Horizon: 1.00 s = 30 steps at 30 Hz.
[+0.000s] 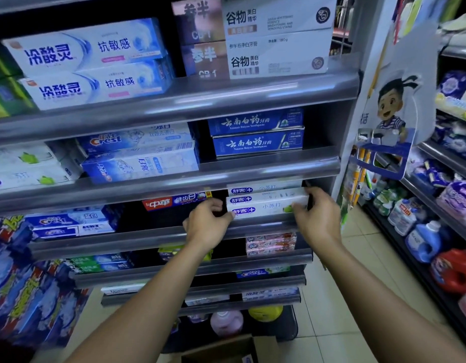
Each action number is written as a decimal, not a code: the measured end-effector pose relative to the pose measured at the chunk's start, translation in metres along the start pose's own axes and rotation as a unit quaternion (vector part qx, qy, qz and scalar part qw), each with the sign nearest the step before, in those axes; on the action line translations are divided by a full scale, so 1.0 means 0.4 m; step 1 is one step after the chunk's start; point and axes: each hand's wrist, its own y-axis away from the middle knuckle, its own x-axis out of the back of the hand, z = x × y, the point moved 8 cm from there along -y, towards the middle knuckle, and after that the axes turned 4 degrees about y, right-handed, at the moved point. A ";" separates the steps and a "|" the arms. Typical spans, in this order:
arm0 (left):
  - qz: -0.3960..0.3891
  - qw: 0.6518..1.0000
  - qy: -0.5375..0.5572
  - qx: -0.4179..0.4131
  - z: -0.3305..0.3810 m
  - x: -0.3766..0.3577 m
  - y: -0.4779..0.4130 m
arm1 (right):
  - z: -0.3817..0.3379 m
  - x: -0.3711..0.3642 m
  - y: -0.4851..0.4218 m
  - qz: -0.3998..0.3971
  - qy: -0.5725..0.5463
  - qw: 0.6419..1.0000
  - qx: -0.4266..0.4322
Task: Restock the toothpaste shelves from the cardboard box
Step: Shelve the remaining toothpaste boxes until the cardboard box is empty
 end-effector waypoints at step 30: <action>-0.441 0.842 -0.309 0.024 -1.653 -1.040 0.552 | 1.101 -1.050 1.194 -0.260 -0.062 0.849 -0.456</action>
